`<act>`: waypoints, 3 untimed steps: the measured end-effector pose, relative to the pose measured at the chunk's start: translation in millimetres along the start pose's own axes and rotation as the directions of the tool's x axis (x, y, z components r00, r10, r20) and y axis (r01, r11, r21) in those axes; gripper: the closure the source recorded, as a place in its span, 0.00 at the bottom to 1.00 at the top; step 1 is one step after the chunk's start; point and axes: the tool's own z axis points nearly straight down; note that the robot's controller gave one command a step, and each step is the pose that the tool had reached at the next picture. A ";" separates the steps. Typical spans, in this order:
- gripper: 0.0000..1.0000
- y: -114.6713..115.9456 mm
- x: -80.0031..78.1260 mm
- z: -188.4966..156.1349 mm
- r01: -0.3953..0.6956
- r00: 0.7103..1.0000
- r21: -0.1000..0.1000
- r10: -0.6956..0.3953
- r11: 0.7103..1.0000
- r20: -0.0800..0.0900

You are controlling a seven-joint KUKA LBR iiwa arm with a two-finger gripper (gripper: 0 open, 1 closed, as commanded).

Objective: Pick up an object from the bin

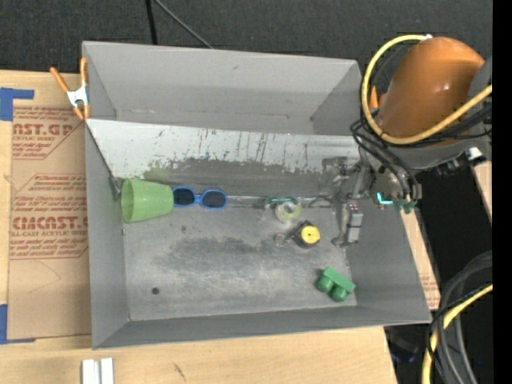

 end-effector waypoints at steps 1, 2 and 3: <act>0.00 -20.8 15.4 153.0 0.003 1.000 0.000 -0.003 1.000 -0.002; 0.00 -36.2 -30.5 158.5 -0.147 0.989 -0.001 0.147 0.989 0.008; 0.00 -24.3 -7.5 174.8 -0.434 0.901 -0.003 0.434 0.901 0.003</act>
Offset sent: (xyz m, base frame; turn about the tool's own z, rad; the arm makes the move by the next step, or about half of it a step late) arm -0.0138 -0.0213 -0.1483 -0.0031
